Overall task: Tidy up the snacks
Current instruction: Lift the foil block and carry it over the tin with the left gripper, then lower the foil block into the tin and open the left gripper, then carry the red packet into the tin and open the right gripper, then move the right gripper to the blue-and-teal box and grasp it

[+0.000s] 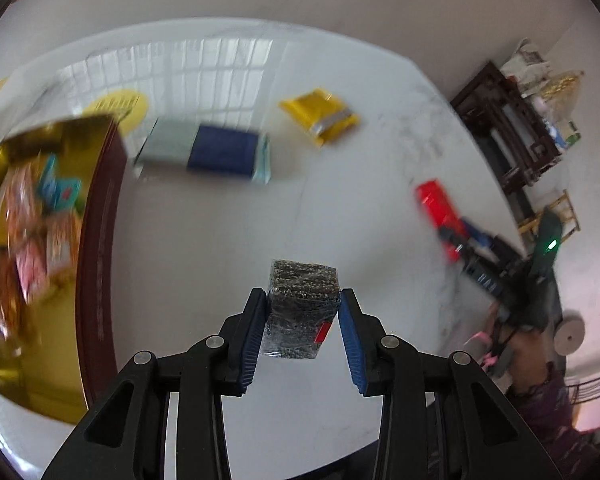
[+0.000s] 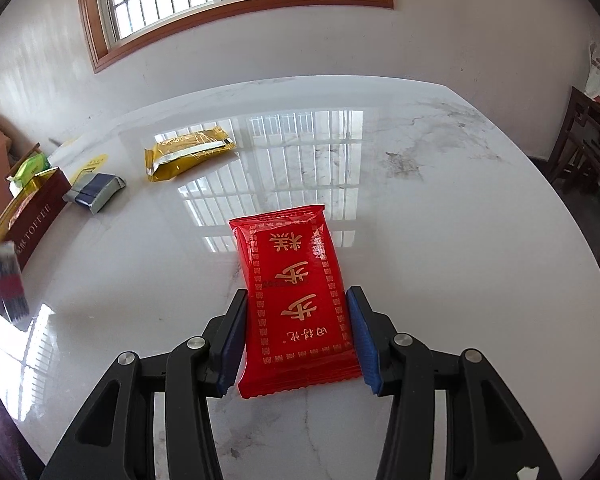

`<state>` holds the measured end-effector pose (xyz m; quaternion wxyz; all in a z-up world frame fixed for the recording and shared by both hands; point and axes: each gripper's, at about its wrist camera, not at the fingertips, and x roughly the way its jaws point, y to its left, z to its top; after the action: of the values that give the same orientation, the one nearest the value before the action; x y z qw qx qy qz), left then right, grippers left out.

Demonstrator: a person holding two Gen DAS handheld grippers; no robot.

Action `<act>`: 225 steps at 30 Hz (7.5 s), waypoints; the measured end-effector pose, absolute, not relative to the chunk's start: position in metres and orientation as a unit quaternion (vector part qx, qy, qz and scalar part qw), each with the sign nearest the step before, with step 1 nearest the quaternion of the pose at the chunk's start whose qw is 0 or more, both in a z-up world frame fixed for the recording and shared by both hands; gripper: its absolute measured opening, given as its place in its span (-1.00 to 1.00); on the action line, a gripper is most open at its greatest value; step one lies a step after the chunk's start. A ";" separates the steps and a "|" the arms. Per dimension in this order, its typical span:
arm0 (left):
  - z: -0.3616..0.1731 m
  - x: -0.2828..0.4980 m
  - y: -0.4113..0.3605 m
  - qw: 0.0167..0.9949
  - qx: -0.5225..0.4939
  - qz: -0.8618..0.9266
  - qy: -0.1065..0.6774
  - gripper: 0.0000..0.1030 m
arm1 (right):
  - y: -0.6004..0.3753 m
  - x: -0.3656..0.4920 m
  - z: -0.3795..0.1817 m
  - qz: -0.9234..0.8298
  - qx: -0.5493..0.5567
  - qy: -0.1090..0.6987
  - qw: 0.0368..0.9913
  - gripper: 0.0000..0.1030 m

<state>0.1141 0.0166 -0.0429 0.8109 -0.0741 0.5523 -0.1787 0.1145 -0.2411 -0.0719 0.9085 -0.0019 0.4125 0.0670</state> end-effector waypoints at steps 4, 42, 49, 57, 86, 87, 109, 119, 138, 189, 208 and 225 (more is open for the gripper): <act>-0.052 0.116 0.007 0.813 -0.054 -0.166 0.555 -0.26 | -0.241 0.115 -0.072 0.066 -0.002 0.413 0.909 -0.11; -0.038 0.074 0.016 0.859 -0.065 -0.126 0.492 -0.31 | -0.214 0.120 -0.067 0.087 0.098 0.411 0.902 -0.19; 0.000 0.053 0.054 0.876 -0.092 -0.107 0.460 -0.31 | -0.214 0.119 -0.071 0.078 0.109 0.411 0.902 -0.19; 0.018 0.050 0.131 0.892 -0.102 -0.032 0.439 -0.31 | -0.208 0.117 -0.071 0.076 0.091 0.408 0.905 -0.18; -0.053 0.070 0.168 0.880 -0.058 0.043 0.469 -0.30 | -0.202 0.118 -0.072 0.068 0.070 0.411 0.906 -0.17; -0.054 0.070 0.168 0.880 -0.057 0.045 0.469 -0.30 | -0.201 0.118 -0.073 0.067 0.069 0.411 0.906 -0.17; -0.069 0.072 0.174 0.874 -0.040 0.066 0.479 -0.28 | -0.200 0.119 -0.072 0.065 0.065 0.412 0.906 -0.16; -0.059 0.066 0.173 0.885 -0.030 0.074 0.458 -0.15 | -0.198 0.119 -0.072 0.064 0.062 0.412 0.907 -0.16; -0.052 0.048 0.183 0.890 -0.017 0.095 0.446 -0.10 | -0.163 0.107 -0.058 0.119 0.112 0.422 0.892 -0.18; -0.036 -0.012 0.249 0.925 -0.060 0.093 0.363 0.73 | 0.127 0.153 -0.007 0.337 -0.017 0.417 0.844 0.25; -0.021 -0.002 0.212 0.919 -0.058 0.054 0.387 0.73 | 0.051 0.238 -0.037 0.360 -0.306 0.466 0.748 0.33; -0.015 0.015 0.192 0.907 -0.079 0.028 0.413 0.73 | -0.029 0.170 -0.032 0.266 -0.214 0.474 0.812 -1.00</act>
<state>0.0147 0.1922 -0.0147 0.9070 -0.0794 0.4126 0.0278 0.1701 -0.0293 -0.0323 0.8116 -0.2138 0.4739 0.2663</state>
